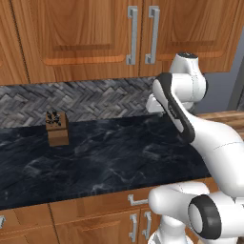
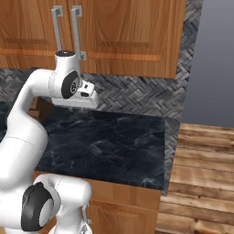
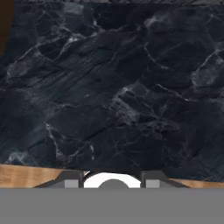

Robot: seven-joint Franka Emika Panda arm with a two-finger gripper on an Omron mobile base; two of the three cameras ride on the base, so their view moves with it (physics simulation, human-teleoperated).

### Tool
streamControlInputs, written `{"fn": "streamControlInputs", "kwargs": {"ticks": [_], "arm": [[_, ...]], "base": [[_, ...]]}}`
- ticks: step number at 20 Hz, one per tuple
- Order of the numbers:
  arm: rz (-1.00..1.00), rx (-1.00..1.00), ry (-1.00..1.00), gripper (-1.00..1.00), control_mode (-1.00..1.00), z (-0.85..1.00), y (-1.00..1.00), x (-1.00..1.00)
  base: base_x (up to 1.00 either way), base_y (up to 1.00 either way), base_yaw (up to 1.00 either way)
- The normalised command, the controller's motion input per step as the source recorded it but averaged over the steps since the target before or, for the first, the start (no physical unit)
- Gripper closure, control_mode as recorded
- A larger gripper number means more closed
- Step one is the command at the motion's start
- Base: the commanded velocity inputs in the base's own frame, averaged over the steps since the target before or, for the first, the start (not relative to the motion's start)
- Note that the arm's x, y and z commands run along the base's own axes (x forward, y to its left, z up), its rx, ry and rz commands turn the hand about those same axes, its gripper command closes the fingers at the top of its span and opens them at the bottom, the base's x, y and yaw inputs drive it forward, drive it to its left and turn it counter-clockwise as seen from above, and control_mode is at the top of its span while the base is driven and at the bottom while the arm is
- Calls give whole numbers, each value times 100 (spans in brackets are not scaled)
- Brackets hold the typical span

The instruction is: Get the candle and the liquor from the cabinet and move them to the dining counter.

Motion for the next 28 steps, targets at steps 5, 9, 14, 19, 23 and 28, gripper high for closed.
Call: {"fn": "streamControlInputs", "kwargs": {"ticks": [5, 9, 14, 19, 23, 28], "arm": [[0, 0, -20, -100, -100, 9, 0, -3], [0, 0, -38, -100, -100, 41, 13, -7], [0, 0, -50, -100, -100, 75, 28, -19], [-1, 0, -49, -100, -100, 80, 25, -12], [-6, 0, -42, -100, -100, 73, 22, 0], [-6, 0, -34, -100, -100, 65, 18, 4]], "base": [[0, 0, 0], [0, 0, 0], [0, 0, 0], [0, 0, 0], [0, 0, 0], [0, 0, 0]]}}
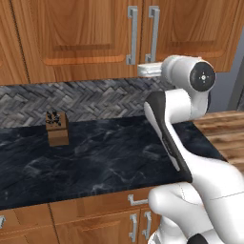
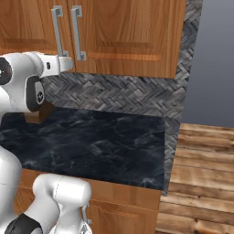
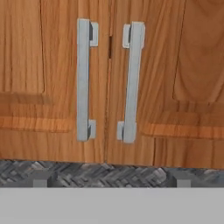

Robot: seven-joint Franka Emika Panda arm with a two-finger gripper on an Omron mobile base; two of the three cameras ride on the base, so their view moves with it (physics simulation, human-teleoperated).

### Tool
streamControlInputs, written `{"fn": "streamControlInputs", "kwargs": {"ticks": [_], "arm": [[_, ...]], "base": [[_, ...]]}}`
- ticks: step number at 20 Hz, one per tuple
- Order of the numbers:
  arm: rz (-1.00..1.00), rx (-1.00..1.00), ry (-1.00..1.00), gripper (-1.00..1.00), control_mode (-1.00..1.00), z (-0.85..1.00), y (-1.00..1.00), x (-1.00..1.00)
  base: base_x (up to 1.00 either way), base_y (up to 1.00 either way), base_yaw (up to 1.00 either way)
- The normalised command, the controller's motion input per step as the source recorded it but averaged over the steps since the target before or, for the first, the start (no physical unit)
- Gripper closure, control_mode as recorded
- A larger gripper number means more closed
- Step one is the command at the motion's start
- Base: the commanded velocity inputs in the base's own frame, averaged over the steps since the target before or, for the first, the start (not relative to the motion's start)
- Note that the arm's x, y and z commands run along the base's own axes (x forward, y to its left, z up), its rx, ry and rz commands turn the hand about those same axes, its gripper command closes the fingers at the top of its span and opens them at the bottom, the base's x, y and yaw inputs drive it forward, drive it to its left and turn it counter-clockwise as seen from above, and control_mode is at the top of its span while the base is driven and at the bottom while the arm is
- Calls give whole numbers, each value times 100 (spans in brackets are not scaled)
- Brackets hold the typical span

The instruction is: Get the candle and the liquor from the cabinet and move them to the dining counter.

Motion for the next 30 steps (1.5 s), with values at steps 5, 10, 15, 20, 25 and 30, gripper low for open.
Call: {"fn": "streamControlInputs", "kwargs": {"ticks": [5, 10, 15, 20, 25, 30], "arm": [[-3, 3, -20, -100, -100, 33, 7, 28], [0, 1, -18, -100, -100, 7, 10, 29], [1, 1, -11, -100, -100, 0, 1, 0], [3, 0, -6, -100, -100, 0, 16, 6], [10, 0, -4, -100, -100, 0, 12, 6], [5, 0, -3, -100, -100, 0, 6, 19]], "base": [[0, 0, 0], [0, 0, 0], [0, 0, 0], [0, 0, 0], [0, 0, 0], [0, 0, 0]]}}
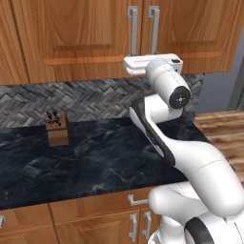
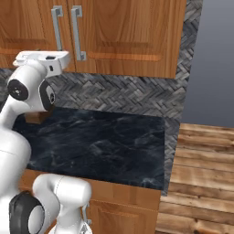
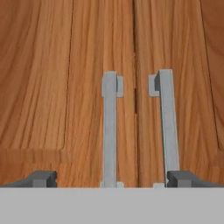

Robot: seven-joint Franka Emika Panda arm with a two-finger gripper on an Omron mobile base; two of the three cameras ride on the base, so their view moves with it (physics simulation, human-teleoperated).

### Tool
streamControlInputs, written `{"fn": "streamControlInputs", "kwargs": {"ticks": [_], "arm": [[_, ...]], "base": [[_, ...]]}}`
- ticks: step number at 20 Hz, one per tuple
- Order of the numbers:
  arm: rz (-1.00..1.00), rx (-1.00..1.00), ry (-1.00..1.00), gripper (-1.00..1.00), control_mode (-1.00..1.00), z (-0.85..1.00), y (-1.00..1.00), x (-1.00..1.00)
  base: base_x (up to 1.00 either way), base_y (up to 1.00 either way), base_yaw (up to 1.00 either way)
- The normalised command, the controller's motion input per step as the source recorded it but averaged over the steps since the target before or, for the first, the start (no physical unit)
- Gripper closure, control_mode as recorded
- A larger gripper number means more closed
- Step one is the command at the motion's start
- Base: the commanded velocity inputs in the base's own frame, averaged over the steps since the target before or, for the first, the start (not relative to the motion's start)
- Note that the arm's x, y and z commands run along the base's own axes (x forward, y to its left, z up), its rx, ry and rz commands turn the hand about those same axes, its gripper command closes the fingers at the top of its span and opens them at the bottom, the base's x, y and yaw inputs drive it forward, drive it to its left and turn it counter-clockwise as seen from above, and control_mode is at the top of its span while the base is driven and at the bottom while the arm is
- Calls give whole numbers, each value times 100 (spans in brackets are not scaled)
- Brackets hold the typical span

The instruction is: Get the candle and the liquor from the cabinet and move them to the dining counter.

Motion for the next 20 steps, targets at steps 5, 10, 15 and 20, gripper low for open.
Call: {"fn": "streamControlInputs", "kwargs": {"ticks": [5, 10, 15, 20], "arm": [[0, 0, -3, -100, -100, 0, 0, 36], [0, 0, -3, -100, -100, 0, 4, 49], [0, 0, -6, -100, -100, 0, 11, 47], [0, 0, -4, -100, -100, 0, 24, 42]], "base": [[0, 0, 0], [0, 0, 0], [0, 0, 0], [0, 0, 0]]}}
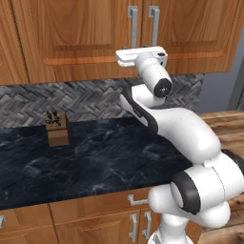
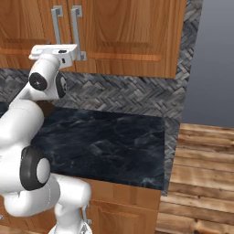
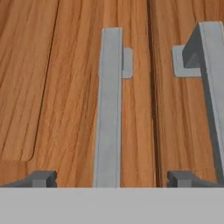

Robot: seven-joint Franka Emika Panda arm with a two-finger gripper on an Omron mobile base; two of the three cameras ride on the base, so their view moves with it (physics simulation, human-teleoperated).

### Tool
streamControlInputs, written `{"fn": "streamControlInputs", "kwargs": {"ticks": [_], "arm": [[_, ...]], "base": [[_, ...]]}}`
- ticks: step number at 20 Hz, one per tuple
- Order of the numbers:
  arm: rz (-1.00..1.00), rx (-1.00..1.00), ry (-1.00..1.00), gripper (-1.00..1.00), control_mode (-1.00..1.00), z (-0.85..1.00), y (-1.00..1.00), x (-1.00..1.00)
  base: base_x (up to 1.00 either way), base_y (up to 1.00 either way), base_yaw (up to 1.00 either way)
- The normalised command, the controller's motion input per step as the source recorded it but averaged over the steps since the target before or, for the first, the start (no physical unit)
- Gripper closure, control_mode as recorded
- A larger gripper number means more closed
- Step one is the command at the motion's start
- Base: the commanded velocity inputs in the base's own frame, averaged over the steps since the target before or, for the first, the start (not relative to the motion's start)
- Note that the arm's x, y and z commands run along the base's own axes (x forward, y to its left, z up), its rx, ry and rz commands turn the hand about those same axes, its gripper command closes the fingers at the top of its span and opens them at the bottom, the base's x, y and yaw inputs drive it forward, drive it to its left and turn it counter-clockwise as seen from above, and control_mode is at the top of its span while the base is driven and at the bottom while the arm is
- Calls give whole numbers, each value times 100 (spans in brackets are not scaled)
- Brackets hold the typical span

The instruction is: Get the candle and the liquor from the cabinet and move them to the dining counter.

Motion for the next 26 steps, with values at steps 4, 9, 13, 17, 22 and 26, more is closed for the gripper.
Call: {"fn": "streamControlInputs", "kwargs": {"ticks": [4, 9, 13, 17, 22, 26], "arm": [[0, 0, -4, -100, -100, 0, 23, 46], [0, 0, -1, -100, -100, 1, 17, 46], [0, 0, 0, -100, -100, 5, 8, 26], [0, 0, 0, 100, -100, 0, 1, 2], [0, 0, 0, 100, -100, 0, 0, 0], [0, 0, 0, 100, -100, 0, 0, 0]], "base": [[0, 0, 0], [0, 0, 0], [0, 0, 0], [0, 0, 0], [0, 0, 0], [0, 0, 0]]}}
